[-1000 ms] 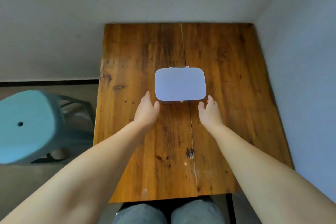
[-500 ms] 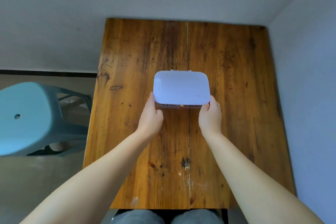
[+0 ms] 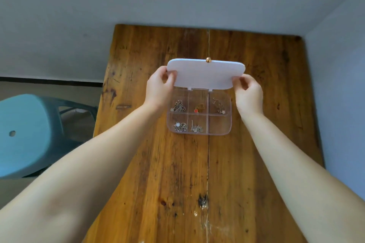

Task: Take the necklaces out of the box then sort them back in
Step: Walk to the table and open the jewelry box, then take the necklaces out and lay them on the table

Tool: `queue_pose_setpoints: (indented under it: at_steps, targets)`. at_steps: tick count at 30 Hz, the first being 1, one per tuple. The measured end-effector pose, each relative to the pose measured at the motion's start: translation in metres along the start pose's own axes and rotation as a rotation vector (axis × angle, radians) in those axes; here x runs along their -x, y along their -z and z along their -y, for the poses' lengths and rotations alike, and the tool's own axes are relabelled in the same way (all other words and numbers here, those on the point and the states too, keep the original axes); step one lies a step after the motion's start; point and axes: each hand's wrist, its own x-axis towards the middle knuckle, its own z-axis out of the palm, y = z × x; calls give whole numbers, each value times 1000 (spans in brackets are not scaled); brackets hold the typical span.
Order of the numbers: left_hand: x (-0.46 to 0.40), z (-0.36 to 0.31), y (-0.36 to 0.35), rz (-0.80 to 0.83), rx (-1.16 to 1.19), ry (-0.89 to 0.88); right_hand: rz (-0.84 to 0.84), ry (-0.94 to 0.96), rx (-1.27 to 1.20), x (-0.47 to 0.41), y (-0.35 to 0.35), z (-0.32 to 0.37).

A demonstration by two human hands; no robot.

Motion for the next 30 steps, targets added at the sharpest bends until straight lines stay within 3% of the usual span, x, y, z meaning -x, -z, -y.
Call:
queue_pose_setpoints:
  at_steps: [9, 14, 16, 18, 20, 22, 24, 27, 30]
  targets:
    - [-32, 32, -22, 95, 107, 310, 108, -148, -53, -31, -27, -30]
    - [-27, 40, -20, 127, 168, 365, 116, -232, -118, -26, -29, -29]
    - [-19, 42, -15, 140, 158, 340, -26, -155, 1, -14, -26, -25]
    - [-7, 47, -9, 156, 134, 322, -96, 119, 151, 5, -26, -13]
    - [7, 52, -4, 165, 148, 321, 126, 349, 232, 20, -38, 1]
    - [21, 56, -1, 172, 211, 335, 435, 435, 379, 30, -60, 13]
    - [32, 60, 2, 166, 297, 363, 613, 511, 619, 37, -86, 20]
    - [48, 64, 5, 171, 381, 400, 655, 566, 928, 45, -112, 23]
    - [59, 68, 8, 227, 388, 408, 641, 568, 1041, 50, -119, 22]
